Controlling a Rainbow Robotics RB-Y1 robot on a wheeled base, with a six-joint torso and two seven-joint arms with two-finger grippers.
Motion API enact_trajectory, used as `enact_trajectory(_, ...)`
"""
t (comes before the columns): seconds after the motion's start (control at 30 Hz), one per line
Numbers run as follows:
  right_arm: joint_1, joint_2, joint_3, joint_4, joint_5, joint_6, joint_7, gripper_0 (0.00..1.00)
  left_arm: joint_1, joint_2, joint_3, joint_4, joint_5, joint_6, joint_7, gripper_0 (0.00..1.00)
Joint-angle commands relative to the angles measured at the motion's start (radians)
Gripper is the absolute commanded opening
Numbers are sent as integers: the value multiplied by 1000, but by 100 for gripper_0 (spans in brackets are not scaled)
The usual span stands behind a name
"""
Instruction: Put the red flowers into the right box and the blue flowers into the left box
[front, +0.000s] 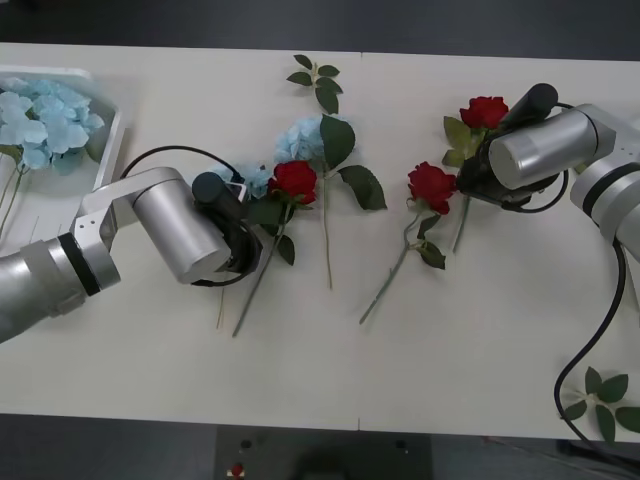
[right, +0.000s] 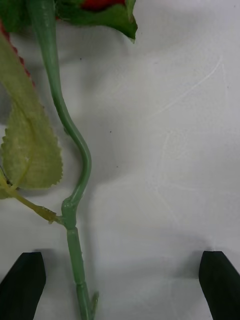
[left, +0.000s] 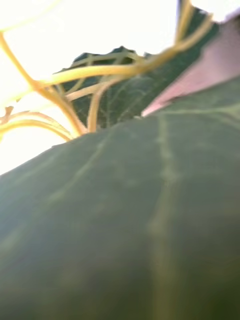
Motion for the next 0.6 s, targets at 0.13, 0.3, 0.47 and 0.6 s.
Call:
enact_trajectory(0.13,-11,25,-12,-2,8,6,40,0,-17,147,146,-148,92,205,-127,0)
enact_trajectory(0.3,-8,25,-3,-2,22,17,43,0,17,201,270,-225,173,305,-180,0)
enact_trajectory(0.47,-11,13,5,-3,11,26,41,0,78,224,483,-265,256,432,-292,0)
enact_trajectory(0.6,-31,-52,5,-63,-16,117,43,0,107,232,640,-291,304,544,-356,0)
